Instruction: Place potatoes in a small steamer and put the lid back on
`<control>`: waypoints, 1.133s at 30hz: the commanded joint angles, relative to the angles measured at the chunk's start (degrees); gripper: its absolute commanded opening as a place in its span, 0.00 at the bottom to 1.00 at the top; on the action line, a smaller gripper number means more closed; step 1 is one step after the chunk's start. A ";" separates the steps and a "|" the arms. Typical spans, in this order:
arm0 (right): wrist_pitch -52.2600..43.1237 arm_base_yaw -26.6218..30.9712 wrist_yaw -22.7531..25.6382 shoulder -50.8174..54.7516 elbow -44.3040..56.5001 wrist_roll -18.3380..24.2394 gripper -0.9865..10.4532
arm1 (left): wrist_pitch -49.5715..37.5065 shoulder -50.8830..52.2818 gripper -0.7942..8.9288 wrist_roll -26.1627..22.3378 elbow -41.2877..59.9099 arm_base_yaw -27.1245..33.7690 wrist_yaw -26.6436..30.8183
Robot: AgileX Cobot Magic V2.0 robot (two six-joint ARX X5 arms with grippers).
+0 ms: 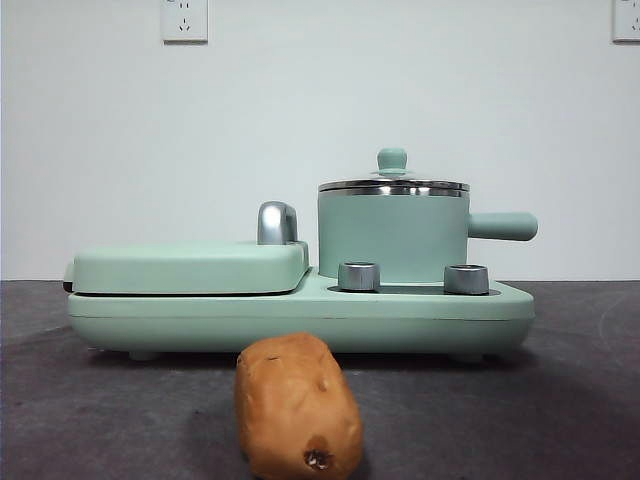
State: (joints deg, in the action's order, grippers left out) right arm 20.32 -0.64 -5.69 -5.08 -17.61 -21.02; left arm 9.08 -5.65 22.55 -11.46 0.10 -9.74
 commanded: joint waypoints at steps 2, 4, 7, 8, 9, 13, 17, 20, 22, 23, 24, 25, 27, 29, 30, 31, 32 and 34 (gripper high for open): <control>7.37 0.02 -4.61 -5.33 -9.05 -0.57 0.10 | 0.90 -4.90 0.09 0.42 -7.19 -0.11 -2.80; 11.61 0.02 -6.86 -8.98 -14.03 0.11 0.10 | 2.08 -8.41 0.09 -0.13 -11.47 -0.13 -4.87; 15.10 0.02 -11.58 -13.99 -20.17 3.32 0.10 | 3.67 -14.27 0.09 -2.73 -17.77 -0.13 -8.90; 15.82 0.02 -13.62 -15.69 -22.10 4.59 0.10 | 4.39 -16.44 0.09 -3.54 -19.93 -0.11 -10.03; 16.24 0.02 -15.21 -17.18 -23.67 5.64 0.10 | 5.18 -18.45 0.09 -4.31 -21.99 -0.13 -10.84; 17.14 0.02 -21.09 -23.87 -29.90 9.38 0.10 | 8.72 -26.80 0.09 -7.32 -30.42 -0.13 -14.75; 17.77 0.02 -26.43 -29.83 -34.82 12.87 0.10 | 13.84 -34.18 0.09 -9.64 -38.45 -0.13 -20.61; 17.84 0.02 -30.18 -33.24 -37.59 14.16 0.10 | 17.88 -38.80 0.09 -11.37 -43.71 -0.28 -25.44; 17.68 0.02 -32.54 -34.95 -38.69 14.29 0.10 | 19.69 -41.00 0.09 -12.41 -46.25 -0.74 -28.37; 17.46 0.02 -33.59 -35.52 -38.91 14.29 0.10 | 20.11 -41.75 0.09 -12.85 -47.08 -1.01 -29.27; 17.42 0.02 -34.64 -36.15 -39.08 14.25 0.10 | 20.06 -42.42 0.09 -12.90 -47.65 -1.31 -30.01; 17.38 0.02 -35.15 -36.50 -39.08 14.23 0.10 | 19.93 -42.88 0.09 -12.94 -47.98 -1.57 -30.60; 17.46 0.02 -35.26 -37.07 -39.08 13.84 0.10 | 19.54 -43.41 0.09 -13.29 -48.04 -2.10 -30.82; 17.44 0.02 -35.26 -37.29 -39.08 13.31 0.10 | 19.71 -43.95 0.09 -14.84 -48.04 -2.69 -30.84; 17.38 0.00 -35.23 -37.42 -39.08 13.03 0.10 | 19.69 -44.26 0.11 -15.04 -48.04 -3.02 -30.84; 17.40 0.00 -35.23 -37.46 -39.08 12.72 0.13 | 19.63 -44.59 0.13 -15.02 -48.04 -3.34 -30.82; 17.49 0.00 -35.23 -37.48 -39.08 12.52 0.16 | 19.58 -44.89 0.16 -15.04 -48.04 -3.61 -30.82; 17.49 0.00 -35.23 -37.51 -39.08 11.91 0.28 | 19.58 -45.64 0.25 -14.99 -48.04 -4.20 -30.82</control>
State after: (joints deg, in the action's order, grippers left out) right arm 38.30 -0.64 -40.60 -42.26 -55.64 -8.03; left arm 29.12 -50.63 8.51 -58.35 -3.88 -40.25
